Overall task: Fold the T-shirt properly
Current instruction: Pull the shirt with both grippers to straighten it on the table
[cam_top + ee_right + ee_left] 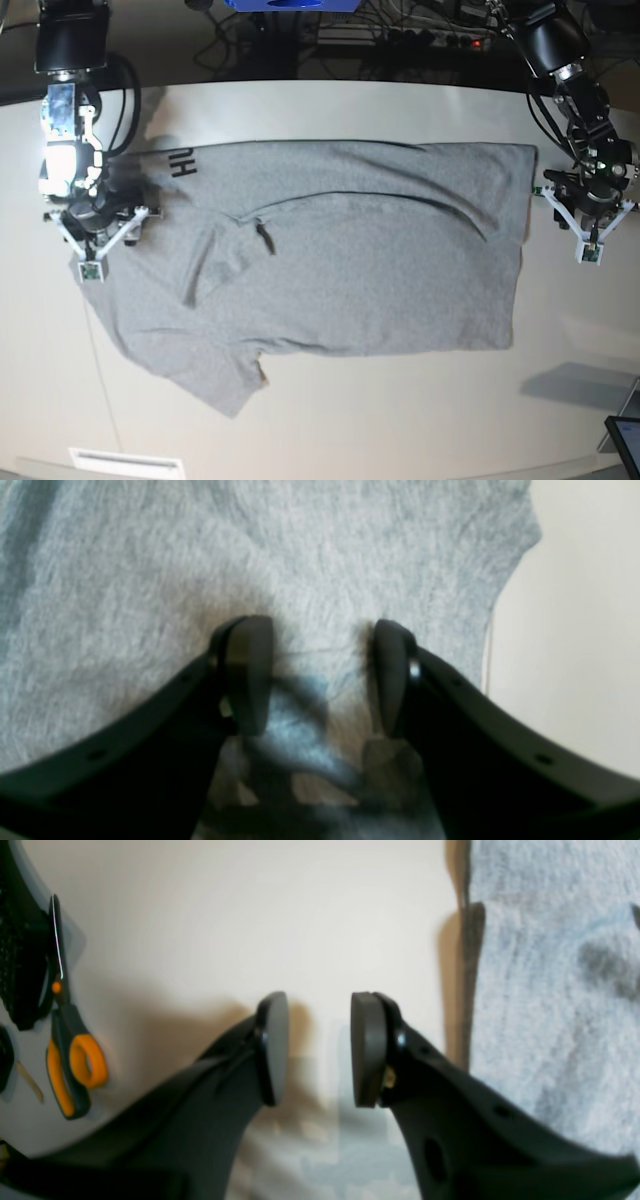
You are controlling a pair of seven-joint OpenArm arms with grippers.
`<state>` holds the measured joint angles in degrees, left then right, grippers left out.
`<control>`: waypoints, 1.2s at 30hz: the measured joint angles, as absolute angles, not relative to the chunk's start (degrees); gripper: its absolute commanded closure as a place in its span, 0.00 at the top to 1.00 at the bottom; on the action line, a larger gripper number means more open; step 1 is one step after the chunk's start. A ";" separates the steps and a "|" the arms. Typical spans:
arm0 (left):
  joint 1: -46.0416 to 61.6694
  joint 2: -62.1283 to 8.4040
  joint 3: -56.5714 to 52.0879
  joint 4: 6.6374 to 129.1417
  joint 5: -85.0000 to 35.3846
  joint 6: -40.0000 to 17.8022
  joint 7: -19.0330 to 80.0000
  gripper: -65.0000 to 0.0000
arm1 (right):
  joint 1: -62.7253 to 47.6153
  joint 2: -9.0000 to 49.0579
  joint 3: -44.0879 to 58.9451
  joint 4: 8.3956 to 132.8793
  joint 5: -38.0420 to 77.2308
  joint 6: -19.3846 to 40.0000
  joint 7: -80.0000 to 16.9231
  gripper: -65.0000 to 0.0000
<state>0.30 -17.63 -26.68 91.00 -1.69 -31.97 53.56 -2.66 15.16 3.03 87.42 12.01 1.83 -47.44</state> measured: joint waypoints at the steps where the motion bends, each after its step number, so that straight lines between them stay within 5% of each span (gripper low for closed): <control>1: 0.32 -17.63 -26.68 91.00 -1.67 -31.97 53.58 0.33 | -3.16 14.94 3.14 87.96 11.68 1.39 -47.53 0.47; 15: -0.60 -17.87 -25.02 89.49 -1.48 -31.92 53.56 0.33 | -9.80 12.16 3.36 99.66 9.45 -3.07 -58.15 0.47; 36: 0.95 -11.03 -23.22 89.08 -1.61 -36.73 49.87 0.33 | -9.72 12.14 3.25 99.74 9.43 -3.09 -58.19 0.47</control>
